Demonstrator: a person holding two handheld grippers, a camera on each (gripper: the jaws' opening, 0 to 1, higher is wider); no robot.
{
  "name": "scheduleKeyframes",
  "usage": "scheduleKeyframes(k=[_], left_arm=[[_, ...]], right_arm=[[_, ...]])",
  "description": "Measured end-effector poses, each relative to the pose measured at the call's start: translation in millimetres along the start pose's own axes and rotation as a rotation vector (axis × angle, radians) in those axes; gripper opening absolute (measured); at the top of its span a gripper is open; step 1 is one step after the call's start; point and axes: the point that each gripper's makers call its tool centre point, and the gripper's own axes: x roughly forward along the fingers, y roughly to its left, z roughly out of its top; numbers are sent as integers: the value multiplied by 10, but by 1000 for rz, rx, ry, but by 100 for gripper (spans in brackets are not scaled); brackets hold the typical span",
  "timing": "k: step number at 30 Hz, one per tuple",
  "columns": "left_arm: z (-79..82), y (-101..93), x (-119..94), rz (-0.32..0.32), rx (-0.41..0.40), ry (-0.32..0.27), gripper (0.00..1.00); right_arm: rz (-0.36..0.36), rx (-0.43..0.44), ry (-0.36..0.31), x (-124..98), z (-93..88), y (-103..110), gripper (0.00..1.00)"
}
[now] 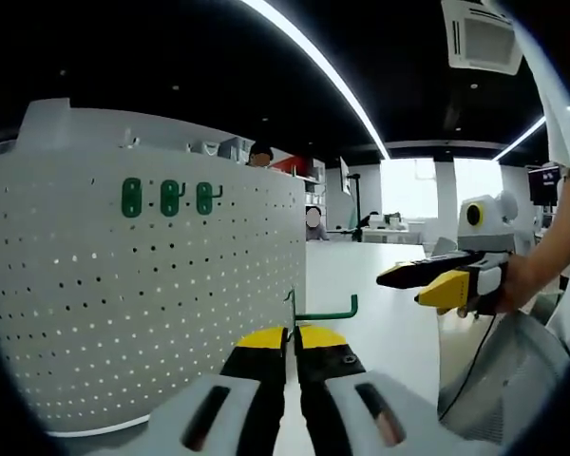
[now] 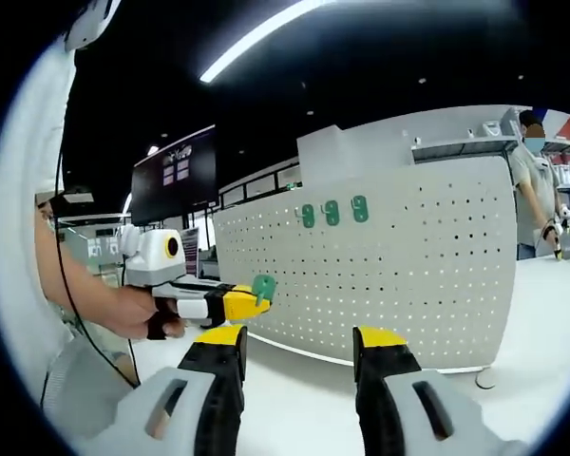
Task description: Insert the hook assembly into the mounting plate slot until the hook locks in place.
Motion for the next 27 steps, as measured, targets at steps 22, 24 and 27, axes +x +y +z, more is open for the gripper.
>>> scheduleKeyframes(k=[22, 24, 27], left_arm=[[51, -3, 8, 9, -12, -15, 3], [51, -4, 6, 9, -15, -15, 3], [56, -12, 7, 7, -11, -15, 3]], right_arm=[[68, 10, -36, 283, 141, 184, 33], [73, 4, -38, 314, 151, 213, 32], [76, 15, -43, 352, 158, 230, 32]])
